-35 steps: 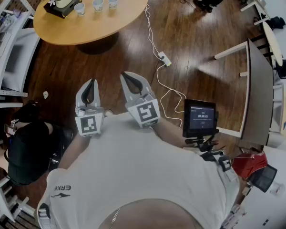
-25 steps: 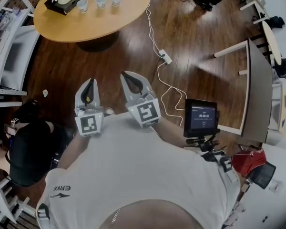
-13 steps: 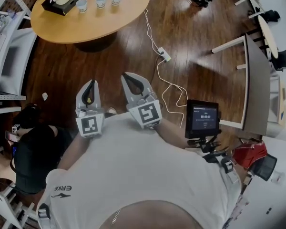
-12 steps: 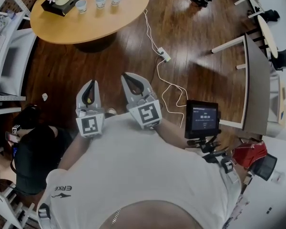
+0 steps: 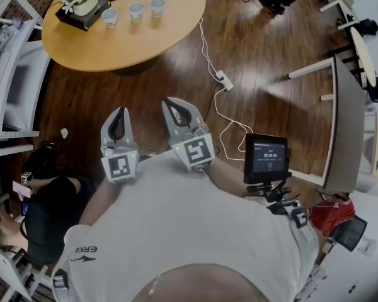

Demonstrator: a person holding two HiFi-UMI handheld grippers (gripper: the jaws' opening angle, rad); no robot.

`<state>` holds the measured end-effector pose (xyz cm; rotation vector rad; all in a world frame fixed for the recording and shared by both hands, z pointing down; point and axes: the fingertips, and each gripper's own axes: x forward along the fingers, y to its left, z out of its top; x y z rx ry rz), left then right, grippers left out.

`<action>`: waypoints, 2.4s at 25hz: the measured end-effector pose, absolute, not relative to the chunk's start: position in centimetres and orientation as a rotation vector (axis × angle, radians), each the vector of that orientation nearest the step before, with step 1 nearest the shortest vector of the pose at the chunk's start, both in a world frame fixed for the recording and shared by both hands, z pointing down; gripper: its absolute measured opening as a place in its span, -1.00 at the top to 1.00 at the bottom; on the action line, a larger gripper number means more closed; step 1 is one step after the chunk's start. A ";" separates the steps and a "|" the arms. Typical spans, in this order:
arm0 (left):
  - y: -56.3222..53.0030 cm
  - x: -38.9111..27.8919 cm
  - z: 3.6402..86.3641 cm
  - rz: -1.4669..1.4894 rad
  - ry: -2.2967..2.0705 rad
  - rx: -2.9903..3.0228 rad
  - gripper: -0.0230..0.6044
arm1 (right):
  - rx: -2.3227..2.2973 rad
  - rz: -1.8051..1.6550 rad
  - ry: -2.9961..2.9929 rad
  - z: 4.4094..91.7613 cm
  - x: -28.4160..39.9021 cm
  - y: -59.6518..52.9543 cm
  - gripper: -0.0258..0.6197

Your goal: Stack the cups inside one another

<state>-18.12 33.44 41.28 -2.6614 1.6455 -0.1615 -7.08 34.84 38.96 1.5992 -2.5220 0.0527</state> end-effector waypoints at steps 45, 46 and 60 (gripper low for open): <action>-5.8 -19.0 44.2 -0.297 1.802 -2.650 0.92 | 1.472 0.195 -2.524 41.4 -7.8 -4.7 0.88; -6.5 -19.5 44.3 -0.297 1.793 -2.659 0.92 | 1.474 0.196 -2.518 41.4 -8.5 -5.3 0.88; -11.4 -21.8 47.4 -0.368 1.793 -2.704 0.92 | 1.420 0.283 -2.492 45.1 -12.3 -10.5 0.88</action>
